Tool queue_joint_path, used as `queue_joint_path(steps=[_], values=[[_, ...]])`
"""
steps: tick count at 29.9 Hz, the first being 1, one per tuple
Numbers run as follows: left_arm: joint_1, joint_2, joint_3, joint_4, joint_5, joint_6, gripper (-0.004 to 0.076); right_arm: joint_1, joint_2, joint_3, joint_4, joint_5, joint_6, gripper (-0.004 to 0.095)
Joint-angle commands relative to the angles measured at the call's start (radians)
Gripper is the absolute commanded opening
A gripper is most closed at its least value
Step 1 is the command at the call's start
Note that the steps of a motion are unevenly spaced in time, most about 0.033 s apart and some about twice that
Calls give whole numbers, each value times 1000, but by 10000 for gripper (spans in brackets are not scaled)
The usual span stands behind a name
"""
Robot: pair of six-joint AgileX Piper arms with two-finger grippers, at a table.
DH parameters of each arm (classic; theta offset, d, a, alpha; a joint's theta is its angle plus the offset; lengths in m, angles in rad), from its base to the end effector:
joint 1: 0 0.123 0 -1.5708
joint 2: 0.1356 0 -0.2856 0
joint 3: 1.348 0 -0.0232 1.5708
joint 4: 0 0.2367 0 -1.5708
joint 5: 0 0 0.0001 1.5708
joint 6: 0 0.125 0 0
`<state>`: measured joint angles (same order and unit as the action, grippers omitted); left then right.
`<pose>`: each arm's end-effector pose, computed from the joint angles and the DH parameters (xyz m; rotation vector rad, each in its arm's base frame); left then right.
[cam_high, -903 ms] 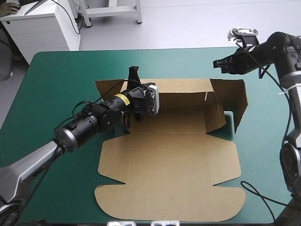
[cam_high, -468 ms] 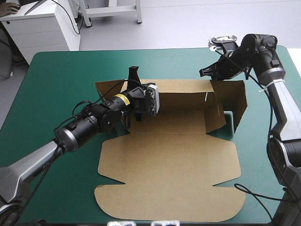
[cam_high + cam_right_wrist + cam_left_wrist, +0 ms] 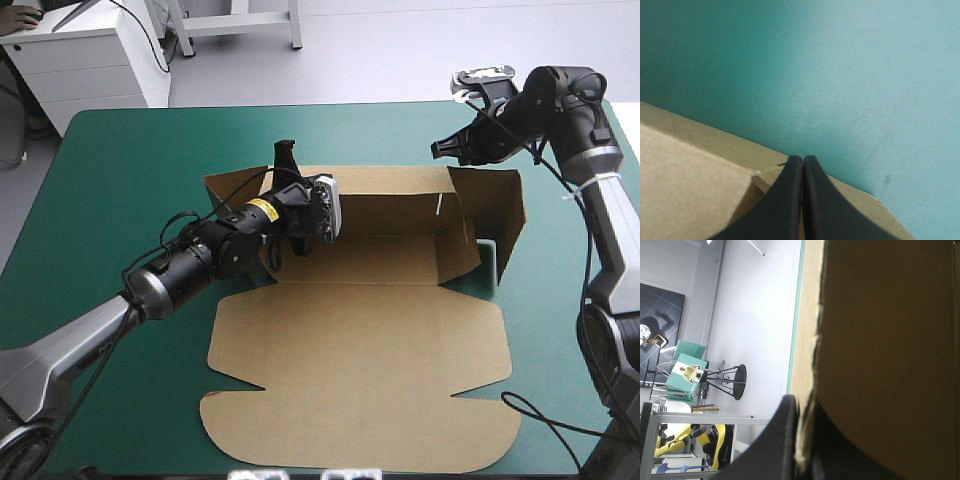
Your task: Fold the box
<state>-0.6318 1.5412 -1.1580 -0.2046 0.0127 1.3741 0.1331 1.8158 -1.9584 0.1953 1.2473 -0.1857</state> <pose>0.3084 -0.2262 0.3221 1.4868 1.1760 0.3657 0.3898 0.0754 0.3605 -0.3965 2.5438 0.2426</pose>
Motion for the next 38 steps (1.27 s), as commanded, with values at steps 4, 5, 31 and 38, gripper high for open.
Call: queue_joint_path(steps=[4, 5, 31, 38], values=[[0, -32, -26, -41, -57, -27, -8, -4, -60, 38, -63, 1, -4, -14], [0, -32, -26, -39, -57, -27, -8, -4, -60, 48, -61, 1, -4, -14], [0, -34, -26, -124, -141, -7, -8, -5, -223, 253, -26, 2, -46, -19], [0, -34, -26, -141, -170, 75, -8, -16, -208, 253, -7, 2, -54, -19]])
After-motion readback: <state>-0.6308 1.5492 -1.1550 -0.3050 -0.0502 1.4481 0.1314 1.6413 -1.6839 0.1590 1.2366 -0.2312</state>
